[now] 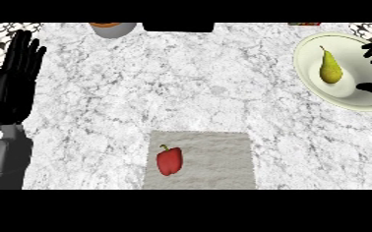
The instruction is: Pick the pear from the placemat and place it in the bowl
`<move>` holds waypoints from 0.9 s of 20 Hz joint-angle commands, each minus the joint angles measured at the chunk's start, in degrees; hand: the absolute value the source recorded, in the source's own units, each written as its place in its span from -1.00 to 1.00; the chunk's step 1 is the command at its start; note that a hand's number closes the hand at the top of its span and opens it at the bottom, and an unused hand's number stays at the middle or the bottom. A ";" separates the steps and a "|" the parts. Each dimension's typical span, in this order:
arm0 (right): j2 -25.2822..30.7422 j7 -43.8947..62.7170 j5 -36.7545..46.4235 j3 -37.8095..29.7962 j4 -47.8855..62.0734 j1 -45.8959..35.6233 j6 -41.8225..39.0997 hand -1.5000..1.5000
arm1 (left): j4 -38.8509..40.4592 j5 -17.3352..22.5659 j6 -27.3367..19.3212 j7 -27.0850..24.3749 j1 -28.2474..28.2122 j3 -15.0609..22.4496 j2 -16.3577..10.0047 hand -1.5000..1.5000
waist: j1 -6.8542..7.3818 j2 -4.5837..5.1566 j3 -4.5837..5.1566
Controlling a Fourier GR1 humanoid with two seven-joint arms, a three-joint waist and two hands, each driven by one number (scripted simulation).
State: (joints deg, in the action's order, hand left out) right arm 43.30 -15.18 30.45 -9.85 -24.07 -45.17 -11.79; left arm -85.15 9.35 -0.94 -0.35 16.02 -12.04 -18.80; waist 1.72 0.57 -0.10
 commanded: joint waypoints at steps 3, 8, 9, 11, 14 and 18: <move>-3.50 -3.49 -5.97 -6.70 6.97 -2.55 0.62 -1.00 | -2.09 -0.60 -0.72 -0.17 -1.00 0.67 1.12 0.00 | 0.56 0.22 -0.09; -2.05 -9.50 -11.08 -13.53 7.47 -1.92 8.20 -1.00 | -0.15 -0.69 -0.73 0.43 0.31 0.62 1.10 0.00 | 0.49 0.43 -0.18; -0.24 -11.28 -12.06 -14.83 7.47 -0.92 8.40 -1.00 | -0.41 -0.91 -0.33 -1.92 -2.08 0.82 1.88 0.00 | 0.32 0.33 -0.15; 0.15 -8.36 -13.05 -16.13 8.25 -3.95 9.47 -1.00 | 1.39 -0.64 -0.08 -1.18 1.19 0.24 0.88 0.00 | -0.05 0.25 -0.07; 4.80 -10.55 -15.76 -19.76 10.46 -1.09 8.85 -1.00 | 0.98 0.37 0.73 -2.26 -0.62 -0.44 1.17 0.00 | 0.03 0.34 -0.11; 10.90 -11.61 -19.89 -24.48 13.69 2.16 3.58 -1.00 | 1.18 -0.38 -0.34 -1.01 0.30 -0.14 1.31 0.00 | -0.34 0.53 -0.25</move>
State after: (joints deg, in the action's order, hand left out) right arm 49.36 -24.87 14.06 -30.21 -12.84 -45.99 -4.93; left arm -84.37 8.42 -1.51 -1.58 16.08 -11.45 -17.14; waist 1.77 1.03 -0.26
